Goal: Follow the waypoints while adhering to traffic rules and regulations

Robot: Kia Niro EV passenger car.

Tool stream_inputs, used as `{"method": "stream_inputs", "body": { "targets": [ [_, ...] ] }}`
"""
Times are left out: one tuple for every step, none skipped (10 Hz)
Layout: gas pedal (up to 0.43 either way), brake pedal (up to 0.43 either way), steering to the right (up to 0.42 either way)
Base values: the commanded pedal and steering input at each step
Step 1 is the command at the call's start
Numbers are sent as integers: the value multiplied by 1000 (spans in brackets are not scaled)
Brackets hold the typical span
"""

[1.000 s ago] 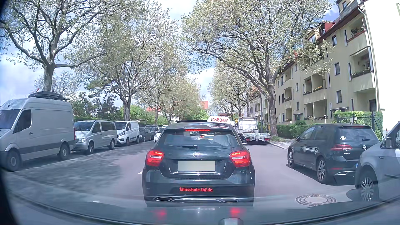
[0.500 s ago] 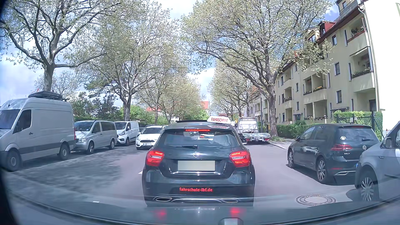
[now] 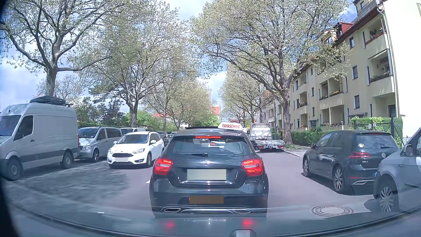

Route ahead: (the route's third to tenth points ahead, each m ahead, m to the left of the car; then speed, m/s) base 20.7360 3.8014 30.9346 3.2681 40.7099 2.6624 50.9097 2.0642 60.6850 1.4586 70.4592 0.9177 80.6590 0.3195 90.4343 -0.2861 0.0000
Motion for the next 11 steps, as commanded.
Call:
{"method": "stream_inputs", "body": {
  "targets": [
    [0,390,-4],
    [0,390,-4],
    [0,396,-4],
    [0,390,-4],
    [0,396,-4],
    [0,390,-4],
    [0,396,-4],
    [0,390,-4],
    [0,396,-4],
    [0,390,-4],
    [0,390,-4]
  ]
}}
